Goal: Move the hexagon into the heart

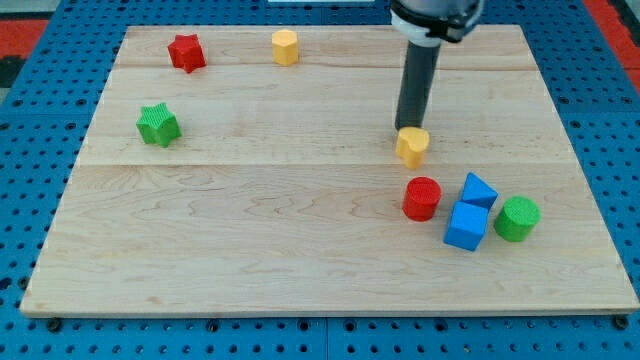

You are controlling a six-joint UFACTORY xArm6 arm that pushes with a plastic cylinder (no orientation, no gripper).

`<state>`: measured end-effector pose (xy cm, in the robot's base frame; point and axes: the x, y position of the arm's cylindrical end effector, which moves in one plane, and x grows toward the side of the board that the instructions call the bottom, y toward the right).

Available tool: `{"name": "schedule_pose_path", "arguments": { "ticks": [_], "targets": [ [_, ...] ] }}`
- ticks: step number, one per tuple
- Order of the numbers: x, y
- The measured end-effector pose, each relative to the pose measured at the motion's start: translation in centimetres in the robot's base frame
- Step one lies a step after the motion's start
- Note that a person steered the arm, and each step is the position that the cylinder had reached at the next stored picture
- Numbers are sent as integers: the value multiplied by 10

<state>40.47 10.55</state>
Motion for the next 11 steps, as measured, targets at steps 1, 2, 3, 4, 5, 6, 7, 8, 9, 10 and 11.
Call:
{"name": "schedule_pose_path", "arguments": {
  "ticks": [1, 2, 3, 4, 5, 6, 7, 8, 9, 10, 11],
  "targets": [
    [36, 0],
    [30, -5],
    [-18, -15],
    [-84, -15],
    [-155, -26],
    [-206, -91],
    [-207, -177],
    [-157, -214],
    [-154, -224],
    [-200, -233],
    [-170, -172]
  ]
}}
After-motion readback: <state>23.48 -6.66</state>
